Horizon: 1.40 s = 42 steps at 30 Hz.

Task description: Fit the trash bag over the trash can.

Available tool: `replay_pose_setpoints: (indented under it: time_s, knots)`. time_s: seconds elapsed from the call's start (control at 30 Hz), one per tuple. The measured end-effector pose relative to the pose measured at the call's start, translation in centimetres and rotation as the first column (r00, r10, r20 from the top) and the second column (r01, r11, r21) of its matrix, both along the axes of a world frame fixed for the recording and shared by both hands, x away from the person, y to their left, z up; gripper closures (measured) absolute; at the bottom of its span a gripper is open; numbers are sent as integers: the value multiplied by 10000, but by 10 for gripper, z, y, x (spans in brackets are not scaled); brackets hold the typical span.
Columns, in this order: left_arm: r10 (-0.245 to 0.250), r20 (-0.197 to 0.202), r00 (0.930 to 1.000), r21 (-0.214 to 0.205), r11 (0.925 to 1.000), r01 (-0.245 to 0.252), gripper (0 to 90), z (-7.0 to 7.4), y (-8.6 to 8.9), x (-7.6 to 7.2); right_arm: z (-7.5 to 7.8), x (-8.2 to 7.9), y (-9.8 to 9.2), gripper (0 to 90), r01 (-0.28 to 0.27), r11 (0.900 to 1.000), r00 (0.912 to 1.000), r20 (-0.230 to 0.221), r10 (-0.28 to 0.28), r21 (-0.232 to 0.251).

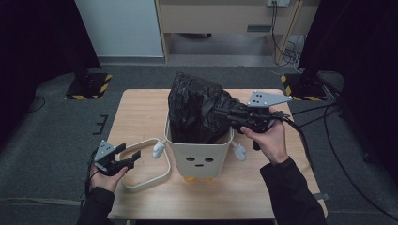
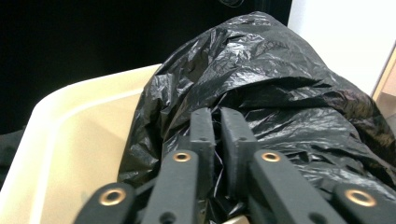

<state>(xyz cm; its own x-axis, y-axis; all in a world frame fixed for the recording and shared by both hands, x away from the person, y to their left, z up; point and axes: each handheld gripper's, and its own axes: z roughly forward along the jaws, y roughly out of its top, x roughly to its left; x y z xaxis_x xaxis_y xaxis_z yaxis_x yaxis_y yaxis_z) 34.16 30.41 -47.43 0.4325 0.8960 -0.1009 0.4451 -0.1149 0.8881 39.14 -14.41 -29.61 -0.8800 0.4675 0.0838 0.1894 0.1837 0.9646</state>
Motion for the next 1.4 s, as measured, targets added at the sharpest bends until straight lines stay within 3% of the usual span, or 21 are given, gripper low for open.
replay_pose_setpoints:
  time_s: [0.13, 0.33, 0.5, 0.63, 0.8, 0.87, 1.1, 1.2, 1.4]
  knots:
    - [19, 8, 10000, -46, 10000, -19, 260, 0, 0, 0, 9, -3, -3, 683, -18, 9974, 9999, -106, 25, 718]
    - [-12, -1, 10000, -22, 10000, 12, 261, 0, 0, 0, 37, -7, -11, 604, 261, 9898, 9985, 443, -326, 1400]
    - [18, -16, 10000, -50, 10000, -18, 260, -1, 1, 1, 50, 13, -18, 535, 1080, 9799, 9909, 618, -1198, 1680]
    - [24, 17, 10000, -84, 10000, -24, 260, 0, 1, 1, 49, 40, -18, 467, 1603, 9768, 9843, 511, -1690, 1423]
    - [11, 13, 10000, -109, 9999, -11, 260, 0, 2, 2, 35, 68, -14, 428, 1775, 9740, 9834, 122, -1810, 1409]
    - [11, 17, 10000, -120, 9999, -10, 260, 0, 2, 2, 27, 75, -10, 425, 1759, 9777, 9843, -94, -1760, 1148]
    - [-8, 4, 10000, -105, 9999, 8, 260, 0, 2, 2, 7, 81, 0, 419, 1050, 9928, 9912, -873, -998, 583]
    - [-37, 4, 10000, -94, 9999, 37, 260, 0, 1, 2, 2, 80, 3, 433, 850, 9964, 9920, -945, -840, 57]
    - [-63, -29, 10000, -52, 10000, 63, 260, 0, 0, 2, -1, 79, 6, 532, 467, 9988, 9927, -1103, -481, -151]
